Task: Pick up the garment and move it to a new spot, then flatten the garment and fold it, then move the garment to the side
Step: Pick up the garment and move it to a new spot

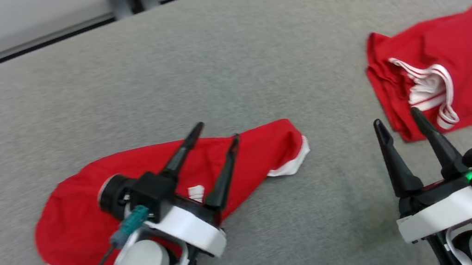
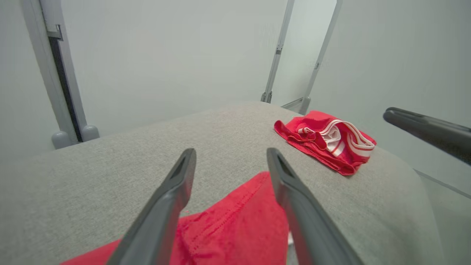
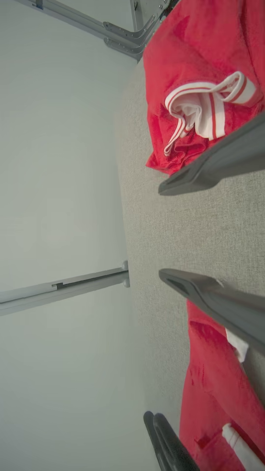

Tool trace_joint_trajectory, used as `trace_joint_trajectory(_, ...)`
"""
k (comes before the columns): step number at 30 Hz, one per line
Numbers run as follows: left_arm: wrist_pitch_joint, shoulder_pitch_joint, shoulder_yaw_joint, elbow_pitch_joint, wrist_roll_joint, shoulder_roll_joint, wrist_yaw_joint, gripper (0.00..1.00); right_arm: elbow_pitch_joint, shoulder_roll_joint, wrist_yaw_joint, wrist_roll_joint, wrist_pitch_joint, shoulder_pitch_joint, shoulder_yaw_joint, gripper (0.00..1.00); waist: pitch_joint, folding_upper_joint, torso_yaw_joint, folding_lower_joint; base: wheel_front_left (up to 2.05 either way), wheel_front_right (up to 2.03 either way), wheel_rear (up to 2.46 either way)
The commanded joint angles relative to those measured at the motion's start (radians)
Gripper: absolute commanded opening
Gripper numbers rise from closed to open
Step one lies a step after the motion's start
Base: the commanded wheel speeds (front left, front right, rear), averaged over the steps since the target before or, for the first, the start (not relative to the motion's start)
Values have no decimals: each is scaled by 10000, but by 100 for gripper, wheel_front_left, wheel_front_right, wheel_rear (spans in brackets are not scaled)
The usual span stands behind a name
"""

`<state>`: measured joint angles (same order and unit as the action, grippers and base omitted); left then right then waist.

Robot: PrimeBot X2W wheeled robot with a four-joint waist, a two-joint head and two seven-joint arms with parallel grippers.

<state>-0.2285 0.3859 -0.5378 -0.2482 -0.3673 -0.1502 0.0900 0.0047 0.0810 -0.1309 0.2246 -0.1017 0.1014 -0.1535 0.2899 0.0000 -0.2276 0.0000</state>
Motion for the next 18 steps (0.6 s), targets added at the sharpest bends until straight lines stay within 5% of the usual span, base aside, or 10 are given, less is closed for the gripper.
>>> trace_joint_trajectory(1,-113,-153,219,21,-66,-110,-165,100,-82,110,4,-97,118,-141,74,100,-622,0,743,0,0,0,0)
trace_joint_trajectory(9,-341,-756,1633,149,-358,-658,-868,100,-402,354,4,-114,549,-446,264,100,-1305,0,1684,0,0,0,0)
trace_joint_trajectory(18,-369,-2164,3106,331,-732,-1400,-1105,100,-471,493,4,-7,926,-999,423,100,-2099,0,2328,0,0,0,0)
